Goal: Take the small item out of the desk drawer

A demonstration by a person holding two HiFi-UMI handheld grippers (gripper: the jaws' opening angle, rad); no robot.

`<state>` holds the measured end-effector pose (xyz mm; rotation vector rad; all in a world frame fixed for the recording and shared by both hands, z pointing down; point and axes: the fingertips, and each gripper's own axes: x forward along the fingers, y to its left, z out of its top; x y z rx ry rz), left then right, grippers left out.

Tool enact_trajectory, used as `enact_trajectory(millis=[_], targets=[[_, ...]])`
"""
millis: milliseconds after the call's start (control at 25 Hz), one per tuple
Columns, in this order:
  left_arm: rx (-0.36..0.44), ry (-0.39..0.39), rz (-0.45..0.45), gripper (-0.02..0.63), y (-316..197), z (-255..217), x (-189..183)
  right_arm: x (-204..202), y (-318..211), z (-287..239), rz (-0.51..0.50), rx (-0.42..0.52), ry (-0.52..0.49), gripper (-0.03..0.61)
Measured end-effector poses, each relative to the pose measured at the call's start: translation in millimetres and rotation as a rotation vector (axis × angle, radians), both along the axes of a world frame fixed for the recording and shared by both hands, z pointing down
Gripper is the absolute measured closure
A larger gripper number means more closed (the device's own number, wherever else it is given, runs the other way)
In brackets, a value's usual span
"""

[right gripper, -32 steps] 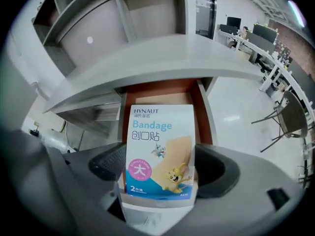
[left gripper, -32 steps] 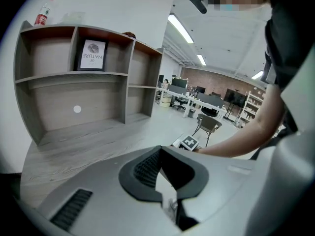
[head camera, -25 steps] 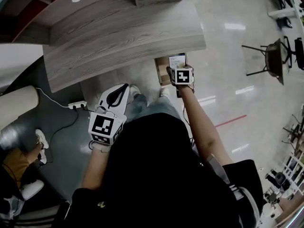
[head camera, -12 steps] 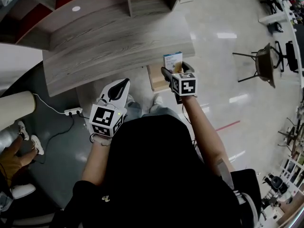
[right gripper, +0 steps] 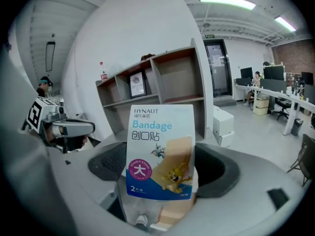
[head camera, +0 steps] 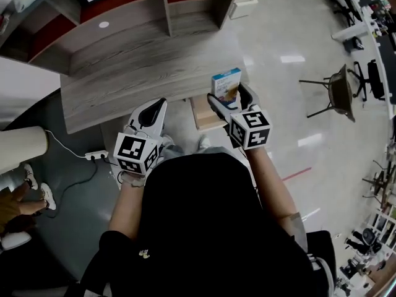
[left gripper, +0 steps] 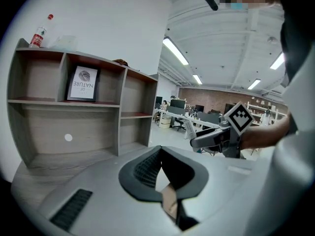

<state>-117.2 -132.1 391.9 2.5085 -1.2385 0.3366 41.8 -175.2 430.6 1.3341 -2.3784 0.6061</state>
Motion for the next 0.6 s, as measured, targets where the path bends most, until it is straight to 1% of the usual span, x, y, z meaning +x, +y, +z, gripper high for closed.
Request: enact_trajectory(millis=[240, 400, 520, 600], targets=[[0.039, 0.017, 0.004, 0.606, -5, -18, -4, -6, 5, -58, -0.038, 0.141, -0.045, 0.15], [0.061, 0.034, 0.006, 0.606, -11, -26, -9, -12, 7, -87, -0.067, 0.226, -0.045, 0.151], [0.091, 0.037, 0.008, 0.606, -15, -37, -8, -14, 10, -107, -0.083, 0.275, -0.049, 0.152], [0.104, 0.04, 0.009, 0.606, -17, -43, -6, -15, 13, -119, -0.091, 0.287, -0.053, 0.152]])
